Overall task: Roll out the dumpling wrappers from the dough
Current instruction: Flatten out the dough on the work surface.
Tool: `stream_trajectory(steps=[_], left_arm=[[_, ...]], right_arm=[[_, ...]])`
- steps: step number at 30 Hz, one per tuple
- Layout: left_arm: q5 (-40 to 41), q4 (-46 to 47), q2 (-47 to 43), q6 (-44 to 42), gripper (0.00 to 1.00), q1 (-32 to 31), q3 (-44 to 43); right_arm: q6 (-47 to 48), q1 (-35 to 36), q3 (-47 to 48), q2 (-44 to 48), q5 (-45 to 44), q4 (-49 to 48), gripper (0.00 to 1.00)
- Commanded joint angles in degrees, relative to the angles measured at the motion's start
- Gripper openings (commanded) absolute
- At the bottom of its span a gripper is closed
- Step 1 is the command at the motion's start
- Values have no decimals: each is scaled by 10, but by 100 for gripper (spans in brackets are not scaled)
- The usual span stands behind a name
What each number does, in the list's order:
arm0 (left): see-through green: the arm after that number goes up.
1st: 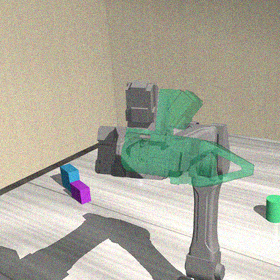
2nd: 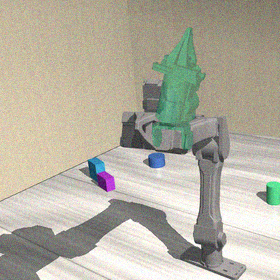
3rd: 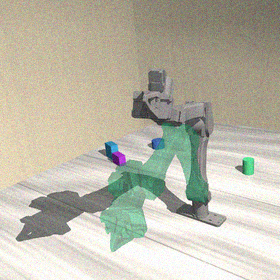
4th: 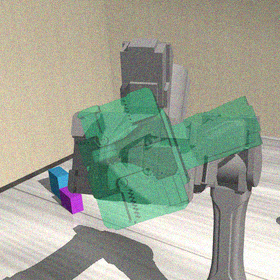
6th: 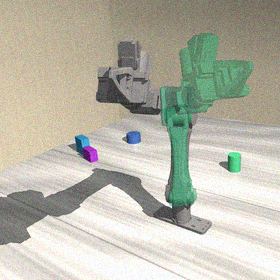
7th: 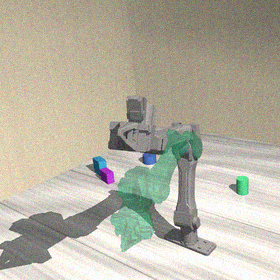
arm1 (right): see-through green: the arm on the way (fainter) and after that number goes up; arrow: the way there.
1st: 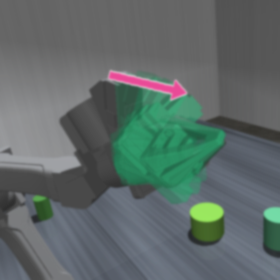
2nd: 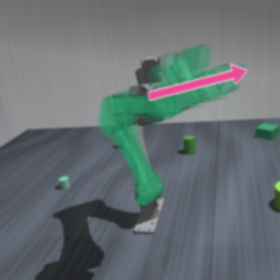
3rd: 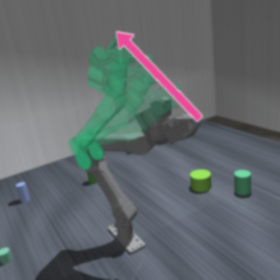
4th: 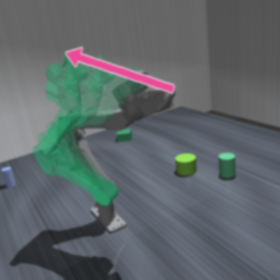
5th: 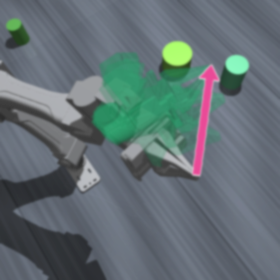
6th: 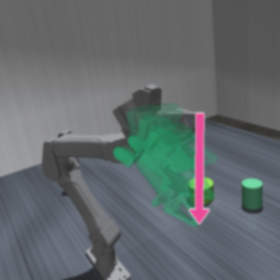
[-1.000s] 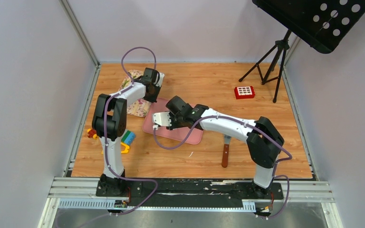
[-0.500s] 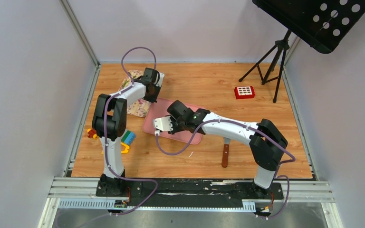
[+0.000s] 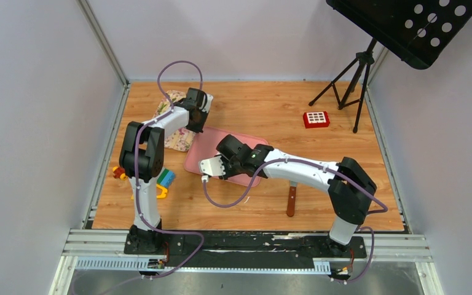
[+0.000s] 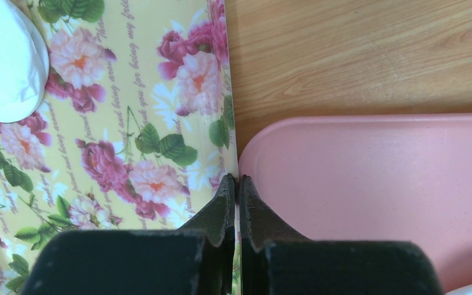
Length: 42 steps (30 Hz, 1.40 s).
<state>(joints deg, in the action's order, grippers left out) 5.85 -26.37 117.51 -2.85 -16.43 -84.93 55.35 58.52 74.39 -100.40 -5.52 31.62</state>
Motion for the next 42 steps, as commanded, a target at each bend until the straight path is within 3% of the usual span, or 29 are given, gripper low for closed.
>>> stream_trajectory(steps=[1,17,30,36,42], left_arm=[[16,-25,20,-4,0,3,17],[15,-26,20,-4,0,3,18],[7,-27,19,-3,0,3,18],[7,-27,20,-2,0,2,18],[8,-27,20,-2,0,0,17]], right_arm=[[-46,24,-54,-47,145,228,0],[-55,35,-38,-35,145,253,0],[-95,-29,114,97,74,238,0],[-116,-39,126,59,33,163,0],[-140,-39,168,-11,46,132,0]])
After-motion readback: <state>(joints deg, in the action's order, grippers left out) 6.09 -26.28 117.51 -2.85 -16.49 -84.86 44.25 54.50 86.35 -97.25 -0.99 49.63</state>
